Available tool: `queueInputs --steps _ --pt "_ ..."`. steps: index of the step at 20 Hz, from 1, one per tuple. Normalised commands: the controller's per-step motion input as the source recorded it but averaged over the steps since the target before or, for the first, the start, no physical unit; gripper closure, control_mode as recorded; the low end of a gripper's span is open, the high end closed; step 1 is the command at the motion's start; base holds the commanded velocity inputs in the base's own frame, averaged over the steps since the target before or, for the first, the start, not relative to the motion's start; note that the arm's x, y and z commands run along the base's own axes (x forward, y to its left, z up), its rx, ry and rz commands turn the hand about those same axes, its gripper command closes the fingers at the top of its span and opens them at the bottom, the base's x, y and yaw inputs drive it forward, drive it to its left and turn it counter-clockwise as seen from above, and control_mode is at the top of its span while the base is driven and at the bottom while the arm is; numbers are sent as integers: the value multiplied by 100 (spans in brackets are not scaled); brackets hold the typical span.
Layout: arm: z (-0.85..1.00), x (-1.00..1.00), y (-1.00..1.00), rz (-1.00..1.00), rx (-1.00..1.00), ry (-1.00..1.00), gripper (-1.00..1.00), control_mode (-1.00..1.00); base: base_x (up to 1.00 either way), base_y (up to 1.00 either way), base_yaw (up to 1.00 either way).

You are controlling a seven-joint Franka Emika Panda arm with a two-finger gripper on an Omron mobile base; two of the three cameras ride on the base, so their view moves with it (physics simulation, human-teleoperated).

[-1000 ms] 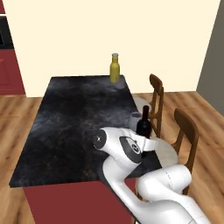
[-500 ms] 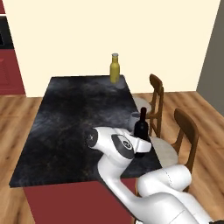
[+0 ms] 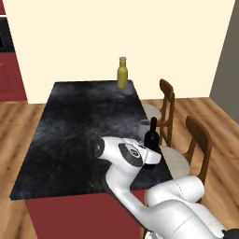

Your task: There is a wine glass and glass cup on the dining counter. Place the wine bottle next to the wine glass and the juice bottle next to the glass cup.

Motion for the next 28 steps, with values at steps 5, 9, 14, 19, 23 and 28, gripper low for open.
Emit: queueInputs --steps 5,9,14,19,23,28 --pt "-10 16 -21 0 0 0 100 -100 0 0 0" --pt "-15 13 -22 0 0 0 100 -100 0 0 0" --pt "-14 19 -16 0 -1 -1 100 -100 0 0 0" --pt "-11 22 -10 0 0 -2 100 -100 0 0 0" --pt "-10 20 -6 0 0 -2 100 -100 0 0 0" --pt "-9 16 -2 0 0 -1 100 -100 0 0 0"
